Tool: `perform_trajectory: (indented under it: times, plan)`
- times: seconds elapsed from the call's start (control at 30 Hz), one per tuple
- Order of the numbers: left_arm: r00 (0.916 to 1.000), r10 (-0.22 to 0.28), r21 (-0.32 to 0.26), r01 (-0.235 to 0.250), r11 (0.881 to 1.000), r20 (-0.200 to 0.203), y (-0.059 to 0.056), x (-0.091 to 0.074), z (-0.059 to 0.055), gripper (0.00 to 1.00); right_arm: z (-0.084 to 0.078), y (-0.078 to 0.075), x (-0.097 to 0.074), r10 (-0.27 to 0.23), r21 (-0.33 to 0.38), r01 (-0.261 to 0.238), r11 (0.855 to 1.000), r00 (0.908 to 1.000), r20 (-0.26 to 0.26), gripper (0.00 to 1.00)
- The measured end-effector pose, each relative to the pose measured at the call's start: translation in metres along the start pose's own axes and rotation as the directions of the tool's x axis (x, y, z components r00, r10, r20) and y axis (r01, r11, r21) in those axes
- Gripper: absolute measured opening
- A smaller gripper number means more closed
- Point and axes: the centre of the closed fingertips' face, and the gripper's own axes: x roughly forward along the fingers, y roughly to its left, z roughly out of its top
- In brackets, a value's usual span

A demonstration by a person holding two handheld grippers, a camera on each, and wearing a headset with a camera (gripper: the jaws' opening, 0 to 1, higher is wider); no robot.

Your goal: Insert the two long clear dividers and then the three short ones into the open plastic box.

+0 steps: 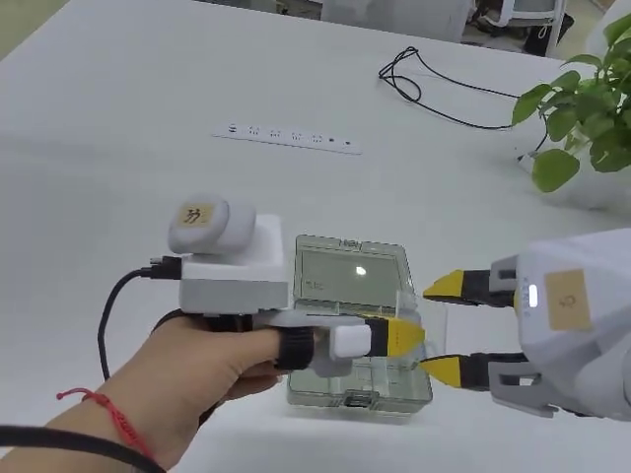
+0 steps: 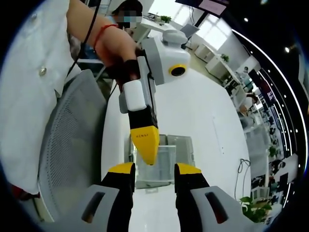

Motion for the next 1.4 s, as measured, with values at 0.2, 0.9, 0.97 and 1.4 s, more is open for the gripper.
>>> perform_trajectory:
  times: [0.2,0.9,0.97,1.4]
  plan:
    - [1.0000,0.008,0.018,-0.008,1.000,0.005,0.002,-0.001,0.001,0.00,0.000,-0.005,-0.003,-0.007,0.024,0.007,1.000,0.9999,0.010,0.36]
    - [0.9821,-0.079,0.594,0.167,0.787,-0.171,-0.024,-0.019,-0.022,0.00,0.032,0.003,-0.037,0.368,0.222,-0.451,0.864,0.8681,0.334,0.14]
    - [0.9824,-0.093,0.601,0.173,0.780,-0.162,-0.027,-0.020,-0.020,0.00,0.032,0.008,-0.038,0.410,0.203,-0.488,0.849,0.8502,0.331,0.14]
    - [0.9830,-0.128,0.634,0.183,0.751,-0.131,-0.034,-0.025,-0.015,0.00,0.036,0.020,-0.031,0.483,0.148,-0.542,0.827,0.8206,0.306,0.06]
